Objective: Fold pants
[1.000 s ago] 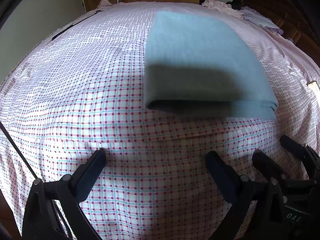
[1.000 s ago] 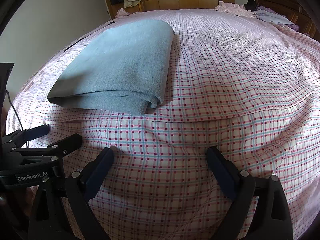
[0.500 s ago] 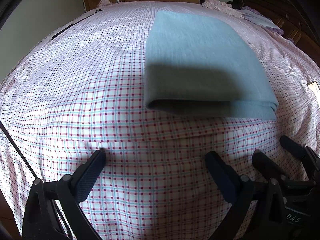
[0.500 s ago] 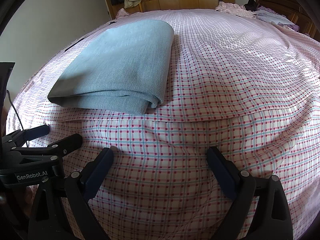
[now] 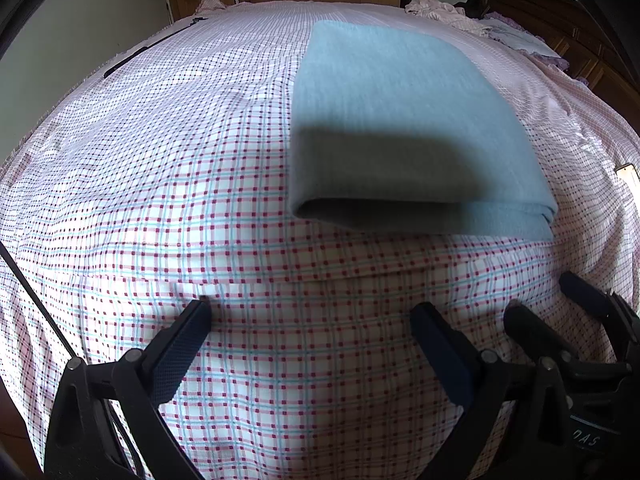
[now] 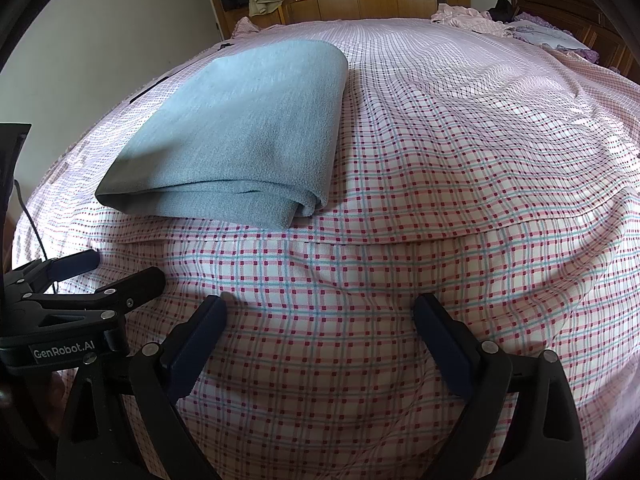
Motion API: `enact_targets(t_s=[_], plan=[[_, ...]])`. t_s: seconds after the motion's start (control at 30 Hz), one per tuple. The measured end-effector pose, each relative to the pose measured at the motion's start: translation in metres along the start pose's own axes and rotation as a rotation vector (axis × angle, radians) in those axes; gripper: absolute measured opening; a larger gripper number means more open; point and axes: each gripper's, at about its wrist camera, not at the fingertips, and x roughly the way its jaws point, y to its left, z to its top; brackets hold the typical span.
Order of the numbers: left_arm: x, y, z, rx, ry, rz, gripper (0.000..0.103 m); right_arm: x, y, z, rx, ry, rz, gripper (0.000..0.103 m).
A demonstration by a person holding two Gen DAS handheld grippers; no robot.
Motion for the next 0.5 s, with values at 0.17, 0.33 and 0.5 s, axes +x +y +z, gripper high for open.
enact_targets(t_s=[0.17,0.33,0.5], plan=[[-0.0001,-0.0004,-0.0006,0.0,0.001,0.0,0.102,0.0,0.0005,-0.0003,0.001,0.0,0.0,0.091],[-0.0007,-0.0013,-0.0024,-0.001,0.003,-0.001,0.102,-0.0001,0.0006,-0.0008,0.001,-0.001,-0.001,0.091],[-0.001,-0.0012,-0.0026,-0.001,0.005,-0.001,0.102,-0.0001,0.0009,-0.0011,0.002,-0.001,-0.001,0.091]])
